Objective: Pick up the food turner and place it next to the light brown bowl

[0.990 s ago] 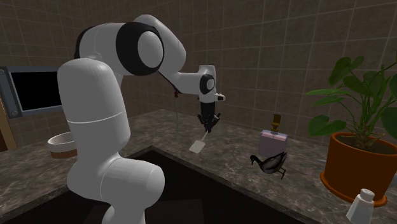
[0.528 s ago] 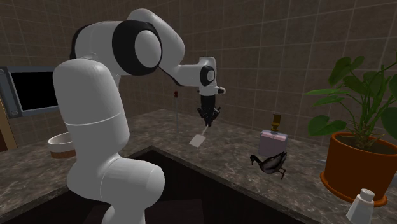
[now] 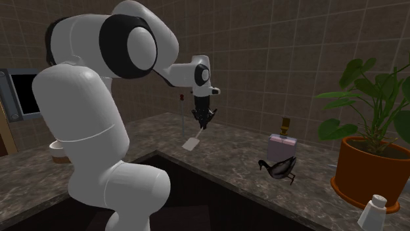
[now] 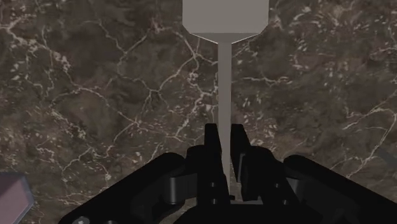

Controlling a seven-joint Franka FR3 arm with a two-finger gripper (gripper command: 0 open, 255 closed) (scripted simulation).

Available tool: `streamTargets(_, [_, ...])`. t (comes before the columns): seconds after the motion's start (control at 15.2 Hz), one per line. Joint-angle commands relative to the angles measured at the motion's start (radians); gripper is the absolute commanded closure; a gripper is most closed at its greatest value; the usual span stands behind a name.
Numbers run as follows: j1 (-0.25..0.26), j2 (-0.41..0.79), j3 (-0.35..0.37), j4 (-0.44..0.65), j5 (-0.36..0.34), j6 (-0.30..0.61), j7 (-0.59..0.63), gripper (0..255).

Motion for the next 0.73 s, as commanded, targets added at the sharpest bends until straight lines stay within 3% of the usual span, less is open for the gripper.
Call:
streamTargets(0.0, [0.012, -0.061, 0.032, -0.060, -0.008, -0.003, 0.051, 255])
streamTargets(0.66, [0.092, -0.270, 0.207, -0.241, 0.035, -0.042, 0.281, 255])
